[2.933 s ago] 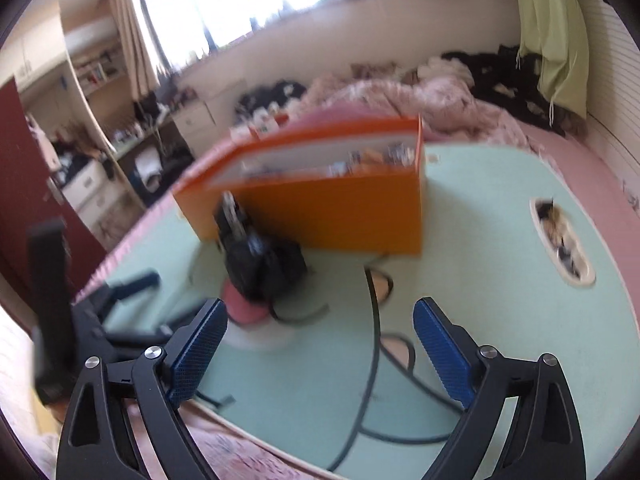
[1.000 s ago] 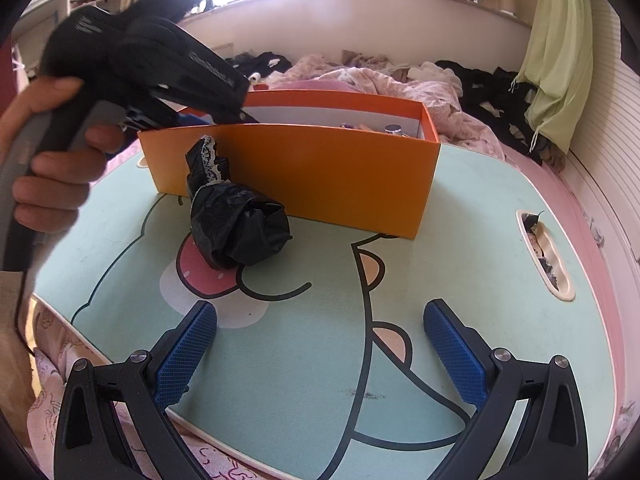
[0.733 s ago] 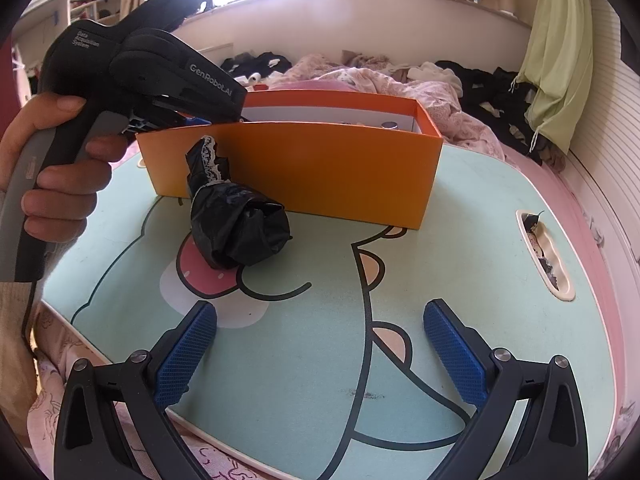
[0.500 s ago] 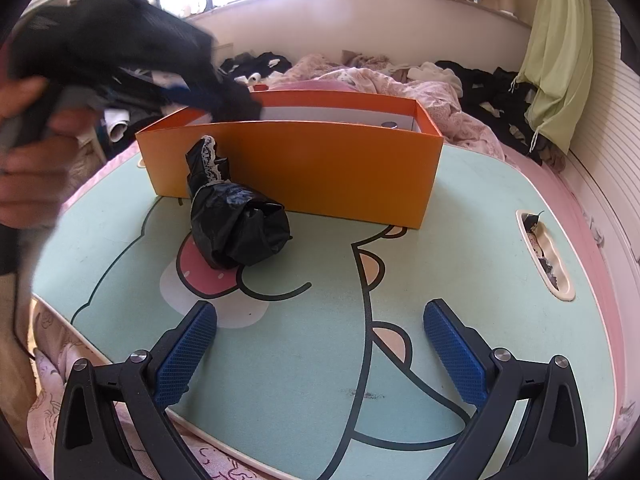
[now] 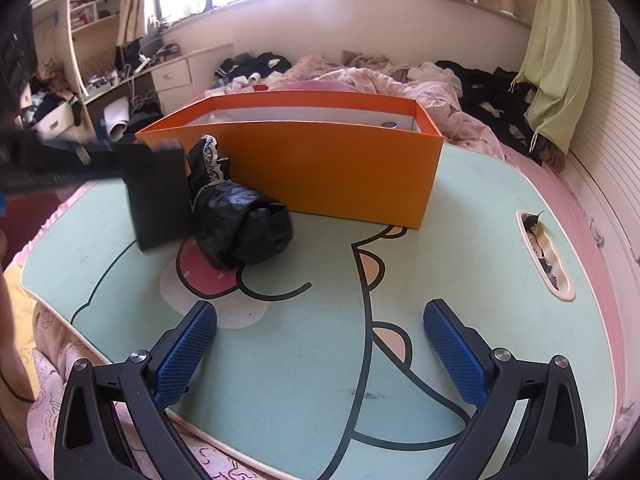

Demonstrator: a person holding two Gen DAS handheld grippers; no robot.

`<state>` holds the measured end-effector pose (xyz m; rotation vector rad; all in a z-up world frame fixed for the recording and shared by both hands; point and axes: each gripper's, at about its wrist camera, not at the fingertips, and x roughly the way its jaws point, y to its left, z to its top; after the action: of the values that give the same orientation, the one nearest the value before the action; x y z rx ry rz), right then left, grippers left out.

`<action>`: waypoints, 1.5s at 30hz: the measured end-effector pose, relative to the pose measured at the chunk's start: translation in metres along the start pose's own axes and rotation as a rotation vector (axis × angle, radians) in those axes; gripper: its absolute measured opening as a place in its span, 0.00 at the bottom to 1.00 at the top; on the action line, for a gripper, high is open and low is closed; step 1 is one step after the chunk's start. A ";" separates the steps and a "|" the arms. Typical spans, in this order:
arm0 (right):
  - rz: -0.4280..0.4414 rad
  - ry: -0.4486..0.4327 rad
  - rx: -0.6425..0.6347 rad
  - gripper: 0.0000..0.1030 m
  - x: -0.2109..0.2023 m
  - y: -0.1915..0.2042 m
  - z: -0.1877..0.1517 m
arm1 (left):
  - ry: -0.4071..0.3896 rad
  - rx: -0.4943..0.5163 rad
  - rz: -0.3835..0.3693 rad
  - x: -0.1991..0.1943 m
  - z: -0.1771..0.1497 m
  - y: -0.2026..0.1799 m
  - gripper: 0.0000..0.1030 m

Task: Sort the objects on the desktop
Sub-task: 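Lift the black case out and place it on the table with the left gripper, then grasp the clear bubble-wrap ball in the box with the right gripper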

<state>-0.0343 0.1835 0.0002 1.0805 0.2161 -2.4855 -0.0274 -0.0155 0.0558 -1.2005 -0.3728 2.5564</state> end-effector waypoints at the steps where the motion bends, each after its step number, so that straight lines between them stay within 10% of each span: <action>1: 0.000 0.000 0.000 1.00 0.000 0.000 -0.001 | -0.009 0.000 0.003 0.004 -0.002 0.000 0.28; 6: -0.001 0.001 0.000 1.00 0.000 0.000 0.001 | -0.079 0.043 0.062 0.005 -0.011 -0.002 0.35; 11: -0.002 0.001 0.000 1.00 0.000 0.001 0.001 | -0.149 0.057 0.154 -0.009 -0.023 0.002 0.74; 22: -0.002 0.002 0.001 1.00 0.001 0.002 0.002 | -0.071 0.125 0.361 0.010 -0.061 0.002 0.77; 29: -0.004 0.002 0.002 1.00 0.001 0.002 0.002 | -0.096 0.123 0.349 0.020 -0.063 0.006 1.00; 35: 0.009 0.019 -0.002 0.99 0.000 0.000 0.004 | -0.120 0.123 0.349 0.019 -0.069 0.007 1.00; 42: 0.109 -0.110 -0.058 0.95 -0.033 0.010 0.075 | -0.144 0.122 0.352 0.017 -0.074 0.009 1.00; 45: 0.222 -0.008 -0.042 0.93 -0.006 0.020 0.131 | -0.144 0.122 0.352 0.017 -0.074 0.009 1.00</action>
<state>-0.1090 0.1282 0.0955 1.0181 0.1372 -2.2781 0.0182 -0.0090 -0.0052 -1.1256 -0.0337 2.9246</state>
